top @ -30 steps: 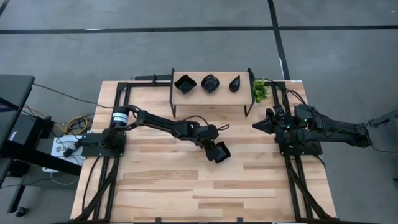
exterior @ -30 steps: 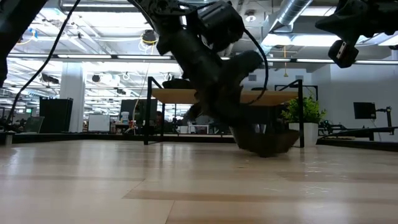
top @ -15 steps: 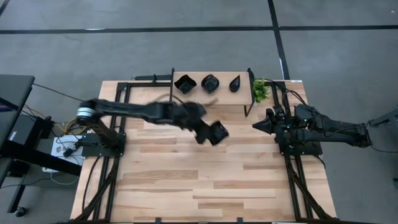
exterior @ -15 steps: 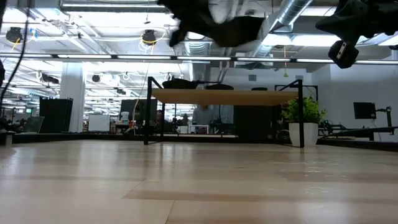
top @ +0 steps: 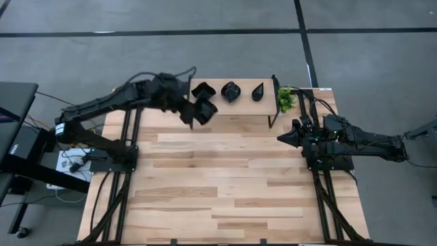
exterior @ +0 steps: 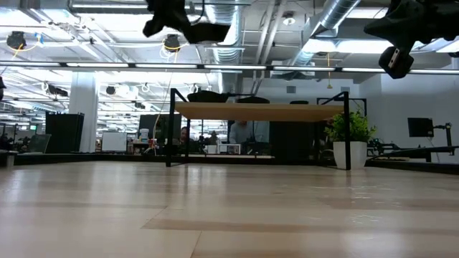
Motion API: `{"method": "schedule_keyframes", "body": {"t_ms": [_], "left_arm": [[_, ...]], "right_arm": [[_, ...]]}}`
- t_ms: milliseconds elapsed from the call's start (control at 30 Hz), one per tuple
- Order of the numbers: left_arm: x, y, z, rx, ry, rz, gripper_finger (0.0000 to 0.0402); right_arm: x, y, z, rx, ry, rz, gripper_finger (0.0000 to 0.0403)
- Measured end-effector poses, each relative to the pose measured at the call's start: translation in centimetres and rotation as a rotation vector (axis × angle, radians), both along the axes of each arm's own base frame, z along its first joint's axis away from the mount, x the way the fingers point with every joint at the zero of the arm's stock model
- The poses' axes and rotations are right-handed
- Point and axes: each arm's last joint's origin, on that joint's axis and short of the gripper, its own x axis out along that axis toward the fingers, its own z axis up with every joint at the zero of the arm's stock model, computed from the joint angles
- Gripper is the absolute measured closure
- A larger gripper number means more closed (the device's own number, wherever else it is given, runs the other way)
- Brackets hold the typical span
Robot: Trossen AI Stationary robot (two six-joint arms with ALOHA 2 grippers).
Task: Pick & Place Mini shaped plates
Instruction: Stack the black distorted square plate on top of the other black distorted square plates on the shelf
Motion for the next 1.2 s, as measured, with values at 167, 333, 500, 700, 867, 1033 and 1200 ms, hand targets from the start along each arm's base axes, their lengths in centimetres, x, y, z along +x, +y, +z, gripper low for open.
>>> {"method": "schedule_keyframes", "body": {"t_ms": [167, 333, 500, 700, 867, 1033, 1200], "left_arm": [[-1.0, 4.5, -0.6, -0.008, 0.024, 0.040, 0.0398], [-1.9, 8.5, -1.8, -0.032, 0.051, 0.064, 0.0398], [-1.0, 11.3, -2.9, -0.060, 0.071, 0.038, 0.0398], [1.2, 14.5, -2.3, -0.034, 0.098, 0.008, 0.0398], [1.5, 16.4, -3.4, -0.086, 0.136, 0.011, 0.0398], [1.2, 17.1, -3.9, -0.105, 0.142, 0.013, 0.0398], [1.2, 17.1, -3.9, -0.113, 0.141, 0.008, 0.0398]], "right_arm": [[0.0, 0.0, 0.0, 0.002, 0.000, 0.000, 0.0401], [0.0, 0.0, 0.0, 0.002, 0.001, 0.000, 0.0401], [0.0, 0.0, 0.0, 0.002, 0.001, 0.000, 0.0401], [0.0, 0.0, 0.0, 0.007, 0.001, -0.001, 0.0401], [0.0, 0.0, 0.0, 0.009, 0.000, -0.002, 0.0401], [0.0, 0.0, 0.0, 0.009, 0.001, -0.002, 0.0401], [0.0, 0.0, 0.0, 0.009, 0.001, -0.002, 0.0401]]}}
